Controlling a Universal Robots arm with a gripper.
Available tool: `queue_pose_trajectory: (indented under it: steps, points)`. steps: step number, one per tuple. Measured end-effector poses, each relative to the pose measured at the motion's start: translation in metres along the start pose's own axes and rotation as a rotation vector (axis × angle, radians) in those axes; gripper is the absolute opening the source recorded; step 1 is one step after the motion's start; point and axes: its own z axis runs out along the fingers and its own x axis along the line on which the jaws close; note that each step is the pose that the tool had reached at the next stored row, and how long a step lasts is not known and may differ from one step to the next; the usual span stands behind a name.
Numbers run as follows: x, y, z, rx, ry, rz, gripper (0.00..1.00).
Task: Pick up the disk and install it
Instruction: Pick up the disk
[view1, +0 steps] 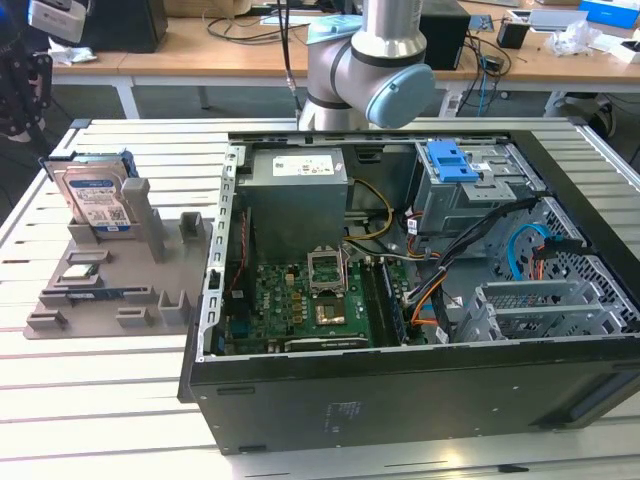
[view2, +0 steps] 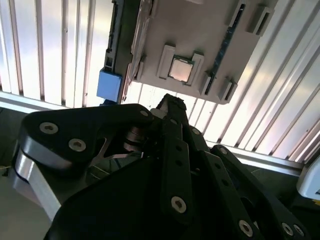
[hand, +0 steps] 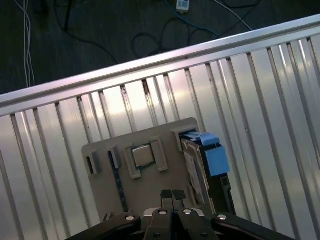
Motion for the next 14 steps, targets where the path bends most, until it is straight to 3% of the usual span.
queue_pose_trajectory:
  steps: [14]
  points:
    - [0.0, 0.0, 0.0, -0.0043, 0.0052, -0.194, 0.11]
